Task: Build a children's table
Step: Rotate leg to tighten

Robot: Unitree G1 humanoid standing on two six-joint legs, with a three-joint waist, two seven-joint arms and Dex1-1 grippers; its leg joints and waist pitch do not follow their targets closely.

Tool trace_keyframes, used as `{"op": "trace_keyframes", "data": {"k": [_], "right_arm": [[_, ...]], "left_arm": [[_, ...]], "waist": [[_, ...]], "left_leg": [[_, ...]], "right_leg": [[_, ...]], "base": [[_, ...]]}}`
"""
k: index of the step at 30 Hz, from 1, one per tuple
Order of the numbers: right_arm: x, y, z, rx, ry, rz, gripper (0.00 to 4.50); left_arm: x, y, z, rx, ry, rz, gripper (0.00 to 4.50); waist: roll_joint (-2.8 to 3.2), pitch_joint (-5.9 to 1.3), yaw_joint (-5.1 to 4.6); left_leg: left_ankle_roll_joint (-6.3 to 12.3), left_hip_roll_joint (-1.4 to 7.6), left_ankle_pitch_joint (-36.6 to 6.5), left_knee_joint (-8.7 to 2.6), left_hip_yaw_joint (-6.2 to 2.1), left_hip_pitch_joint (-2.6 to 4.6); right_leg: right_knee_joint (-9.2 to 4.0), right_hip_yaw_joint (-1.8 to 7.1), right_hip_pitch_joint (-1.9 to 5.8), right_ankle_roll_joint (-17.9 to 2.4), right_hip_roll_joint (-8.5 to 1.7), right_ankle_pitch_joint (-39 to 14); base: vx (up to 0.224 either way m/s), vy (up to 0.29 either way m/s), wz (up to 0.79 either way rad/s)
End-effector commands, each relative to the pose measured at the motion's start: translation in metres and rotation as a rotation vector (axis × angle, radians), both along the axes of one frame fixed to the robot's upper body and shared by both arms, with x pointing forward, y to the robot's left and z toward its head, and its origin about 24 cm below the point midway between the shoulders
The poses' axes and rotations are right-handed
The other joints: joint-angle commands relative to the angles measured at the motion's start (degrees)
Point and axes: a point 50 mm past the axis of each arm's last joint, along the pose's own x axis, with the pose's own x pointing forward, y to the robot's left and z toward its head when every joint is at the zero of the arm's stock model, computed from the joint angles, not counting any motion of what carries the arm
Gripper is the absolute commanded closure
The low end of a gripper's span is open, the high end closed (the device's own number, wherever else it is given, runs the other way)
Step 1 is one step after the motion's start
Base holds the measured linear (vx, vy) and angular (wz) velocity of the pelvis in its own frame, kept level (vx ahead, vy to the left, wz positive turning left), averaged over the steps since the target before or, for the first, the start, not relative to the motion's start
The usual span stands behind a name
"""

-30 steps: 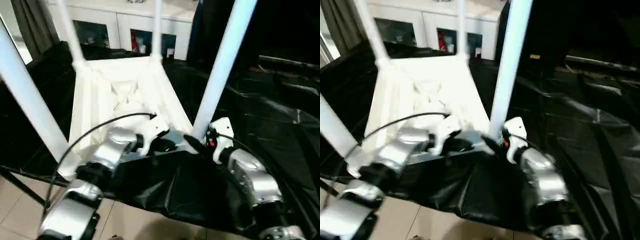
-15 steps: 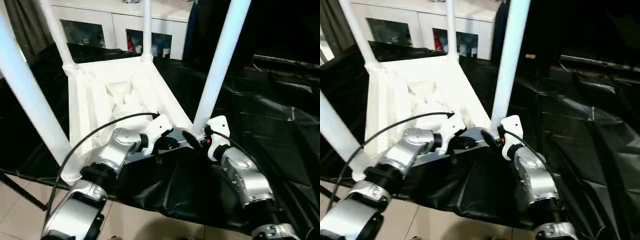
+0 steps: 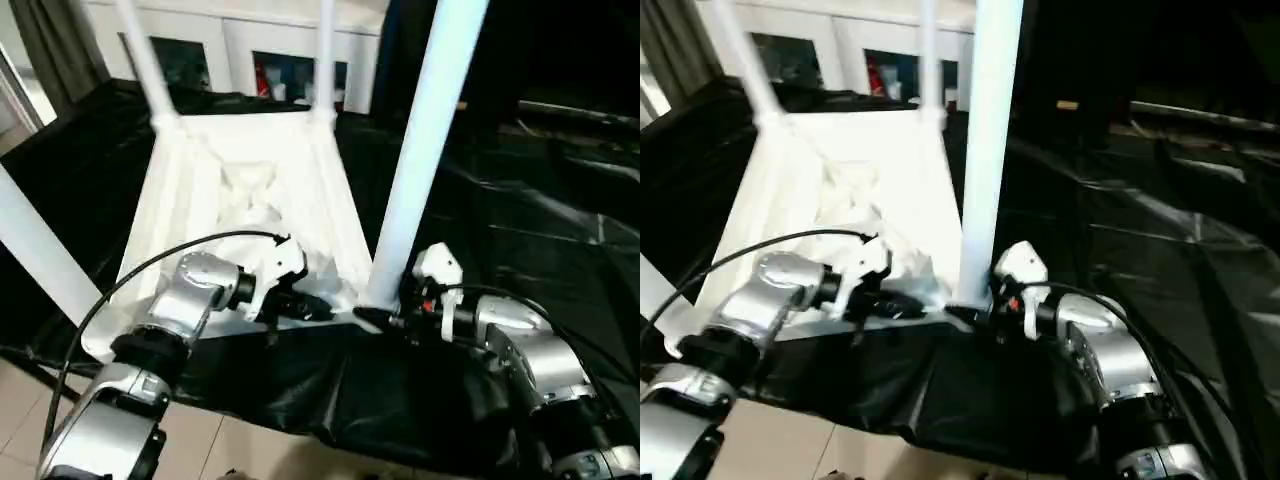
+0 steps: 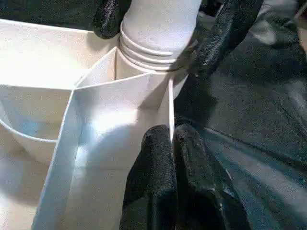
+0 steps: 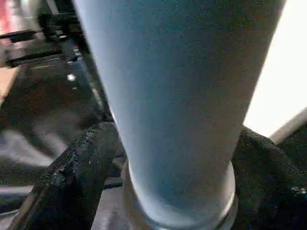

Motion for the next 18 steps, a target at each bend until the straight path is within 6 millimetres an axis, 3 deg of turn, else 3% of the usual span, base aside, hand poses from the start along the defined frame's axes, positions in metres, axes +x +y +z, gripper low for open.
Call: {"op": "trace_keyframes", "data": {"k": [1, 4, 5, 6, 7, 15, 18], "right_arm": [[0.001, -0.001, 0.003, -0.001, -0.002, 0.041, 1.14], [0.004, -0.002, 0.002, -0.003, -0.001, 0.039, 1.26], [0.004, -0.002, 0.002, -0.003, -0.001, 0.039, 1.50], [0.004, 0.000, 0.002, 0.000, 0.003, 0.048, 1.50], [0.004, 0.000, 0.002, 0.000, 0.003, 0.048, 1.50], [-0.002, 0.008, -0.005, 0.003, 0.025, 0.082, 1.81], [-0.003, 0.009, -0.011, 0.007, 0.024, 0.019, 1.83]], "left_arm": [[-0.006, 0.000, -0.010, 0.027, 0.053, -0.025, 4.50], [-0.006, 0.003, -0.009, 0.027, 0.051, -0.012, 4.50], [-0.006, 0.003, -0.009, 0.027, 0.051, -0.012, 4.50], [-0.006, 0.004, -0.009, 0.025, 0.052, -0.010, 4.50], [-0.006, 0.004, -0.009, 0.025, 0.052, -0.010, 4.50], [-0.007, 0.004, -0.009, 0.031, 0.039, 0.008, 4.50], [-0.003, -0.002, -0.012, 0.044, 0.003, 0.054, 4.50]], "waist": [[-0.10, -3.06, 0.39], [-0.27, -2.84, 0.77], [-0.28, -2.85, 0.87], [-0.84, -2.84, 0.87], [-0.54, -2.80, 1.00], [-0.67, -2.93, 1.02], [-0.22, -2.84, 0.86]], "left_leg": [[4.11, 1.60, -12.6, -3.21, -0.29, 0.28], [3.01, 1.59, -14.7, -3.32, -0.27, 0.41], [2.58, 1.58, -15.0, -3.37, -0.31, 0.44], [2.58, 1.55, -15.0, -3.36, -0.28, 0.39], [2.43, 1.56, -15.0, -3.42, -0.35, 0.43], [2.83, 1.49, -12.9, -3.27, -0.35, 0.30], [2.52, 1.46, -13.9, -3.33, -0.33, 0.39]], "right_leg": [[-2.63, 1.50, 2.70, -16.0, -2.19, -6.3], [-3.11, 1.63, 2.53, -14.7, -2.45, -11.0], [-3.20, 1.67, 2.53, -14.2, -2.49, -12.1], [-3.25, 1.65, 2.52, -13.9, -2.44, -12.5], [-3.25, 1.70, 2.48, -13.5, -2.52, -13.3], [-2.89, 1.66, 2.59, -13.8, -2.45, -10.4], [-3.12, 1.73, 2.44, -13.6, -2.42, -11.4]], "base": [[0.000, 0.000, 0.00], [0.000, 0.000, 0.00], [0.000, 0.000, 0.00], [0.000, 0.000, 0.00], [0.000, 0.000, 0.00], [0.000, 0.000, 0.00], [0.000, 0.000, 0.00]]}}
